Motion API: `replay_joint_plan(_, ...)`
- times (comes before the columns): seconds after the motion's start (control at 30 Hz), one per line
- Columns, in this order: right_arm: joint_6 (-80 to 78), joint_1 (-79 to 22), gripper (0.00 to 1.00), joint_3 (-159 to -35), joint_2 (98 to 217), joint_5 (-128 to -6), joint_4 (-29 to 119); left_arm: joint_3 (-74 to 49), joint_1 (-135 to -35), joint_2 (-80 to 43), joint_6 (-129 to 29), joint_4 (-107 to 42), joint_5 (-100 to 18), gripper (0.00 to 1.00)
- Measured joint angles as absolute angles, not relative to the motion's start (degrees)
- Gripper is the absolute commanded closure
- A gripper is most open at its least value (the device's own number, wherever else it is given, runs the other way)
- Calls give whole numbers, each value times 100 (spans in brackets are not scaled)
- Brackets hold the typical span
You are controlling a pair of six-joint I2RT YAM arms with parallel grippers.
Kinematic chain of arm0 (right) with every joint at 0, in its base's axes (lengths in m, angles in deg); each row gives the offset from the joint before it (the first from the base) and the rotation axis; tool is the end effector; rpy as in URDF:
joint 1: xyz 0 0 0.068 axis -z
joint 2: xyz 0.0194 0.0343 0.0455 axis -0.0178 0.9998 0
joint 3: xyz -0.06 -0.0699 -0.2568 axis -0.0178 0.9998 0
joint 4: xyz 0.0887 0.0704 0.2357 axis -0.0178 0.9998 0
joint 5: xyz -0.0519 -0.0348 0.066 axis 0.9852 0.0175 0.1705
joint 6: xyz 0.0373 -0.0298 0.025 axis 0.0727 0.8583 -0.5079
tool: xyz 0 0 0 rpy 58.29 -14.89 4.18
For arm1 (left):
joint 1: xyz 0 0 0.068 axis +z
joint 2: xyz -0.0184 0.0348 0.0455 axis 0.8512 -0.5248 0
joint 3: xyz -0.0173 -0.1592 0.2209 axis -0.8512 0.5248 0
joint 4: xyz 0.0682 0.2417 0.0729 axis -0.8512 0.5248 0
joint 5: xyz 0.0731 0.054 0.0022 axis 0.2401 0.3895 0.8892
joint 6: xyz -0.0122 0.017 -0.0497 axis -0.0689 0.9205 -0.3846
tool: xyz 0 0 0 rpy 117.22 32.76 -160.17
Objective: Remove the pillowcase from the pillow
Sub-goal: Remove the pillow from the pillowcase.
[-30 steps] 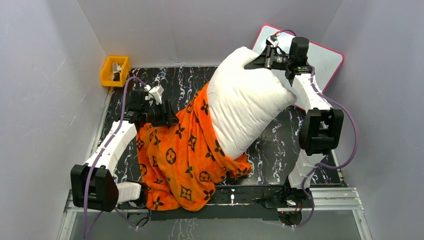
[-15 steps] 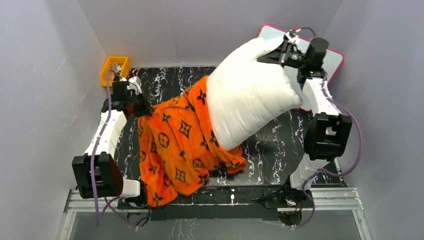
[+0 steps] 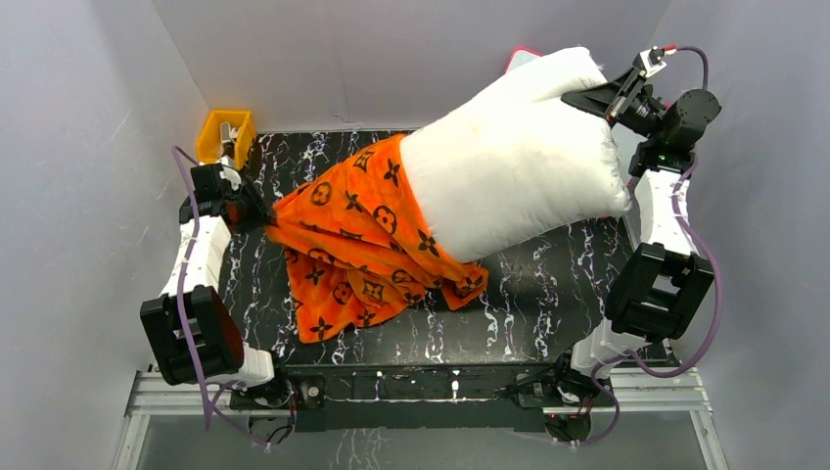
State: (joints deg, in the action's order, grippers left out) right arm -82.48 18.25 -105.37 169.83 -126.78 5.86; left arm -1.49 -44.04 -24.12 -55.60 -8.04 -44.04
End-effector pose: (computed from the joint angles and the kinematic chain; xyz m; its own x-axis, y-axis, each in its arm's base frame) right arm 0.3560 -0.0758 0.4406 -0.6447 0.5952 -0.4798 -0.4883 0.1623 0.8575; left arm 0.3025 0.0700 0.2760 -0.5878 -0.4469 -0.6743 -0.2867 0.8945 -0.3430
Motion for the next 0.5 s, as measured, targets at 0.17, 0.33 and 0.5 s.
replay_joint_plan(0.17,-8154,1863,100,-10297,16983,-12582,639,-109,-4301,-2192,-5763,-1021,-4885,2)
replay_joint_plan(0.33,-7783,1911,100,-10201,16962,-12398,1122,560,-4291,-1927,-6032,-1075,-5510,2)
replay_joint_plan(0.5,-7623,1911,100,-10102,16887,-12291,1279,1388,-4905,-1667,-6393,-984,-5663,2)
